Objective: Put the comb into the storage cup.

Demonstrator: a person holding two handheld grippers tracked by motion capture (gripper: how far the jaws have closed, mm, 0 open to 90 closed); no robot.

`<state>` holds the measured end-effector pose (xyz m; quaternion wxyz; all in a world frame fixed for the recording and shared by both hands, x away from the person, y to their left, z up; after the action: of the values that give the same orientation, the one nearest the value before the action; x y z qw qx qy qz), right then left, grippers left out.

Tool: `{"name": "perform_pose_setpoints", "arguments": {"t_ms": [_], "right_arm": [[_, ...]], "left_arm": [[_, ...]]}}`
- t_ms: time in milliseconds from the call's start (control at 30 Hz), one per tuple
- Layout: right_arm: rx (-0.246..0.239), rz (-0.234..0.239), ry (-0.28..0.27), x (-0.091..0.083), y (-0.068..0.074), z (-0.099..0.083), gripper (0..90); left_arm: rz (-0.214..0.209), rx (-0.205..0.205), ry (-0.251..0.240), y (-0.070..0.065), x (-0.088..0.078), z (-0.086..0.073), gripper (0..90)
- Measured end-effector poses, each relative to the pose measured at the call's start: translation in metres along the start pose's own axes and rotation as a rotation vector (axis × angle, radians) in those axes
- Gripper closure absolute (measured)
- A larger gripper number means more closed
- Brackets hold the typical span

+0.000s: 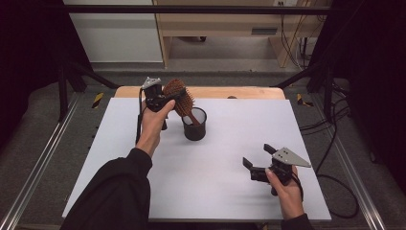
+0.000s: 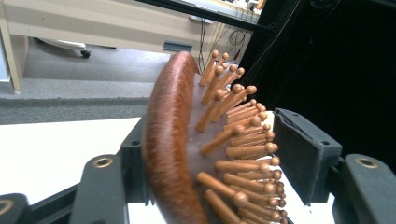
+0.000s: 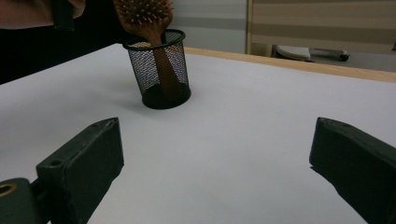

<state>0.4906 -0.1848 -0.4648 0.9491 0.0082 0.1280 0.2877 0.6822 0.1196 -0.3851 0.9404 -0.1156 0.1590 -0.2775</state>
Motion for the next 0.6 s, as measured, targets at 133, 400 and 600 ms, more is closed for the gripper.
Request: {"name": "perform_pose_setpoints", "arguments": {"t_ms": [133, 400, 600], "right_arm": [[0.001, 0.002, 0.000, -0.0002, 0.0004, 0.0000, 3.4], [0.002, 0.002, 0.002, 0.0002, 0.0005, -0.0005, 3.4], [0.003, 0.002, 0.002, 0.0002, 0.0003, -0.0006, 3.4]], "left_arm": [[-0.001, 0.005, 0.001, 0.0004, -0.0003, -0.0004, 34.9], [0.002, 0.004, 0.000, 0.0018, 0.0003, -0.0023, 33.7], [0.005, 0.013, -0.002, 0.0018, 0.0000, -0.0033, 31.7]]}}
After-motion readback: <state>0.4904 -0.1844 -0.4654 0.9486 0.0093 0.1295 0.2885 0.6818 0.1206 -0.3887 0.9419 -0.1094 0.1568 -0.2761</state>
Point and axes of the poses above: each handheld gripper's, and its own axes: x roughly forward along the jaws, z roughly out of its top, y roughly to its left, the point moved 7 cm from there along x, roughly forward along the jaws, and after that the axes turned 2 degrees about -y, right-handed, at the moved point
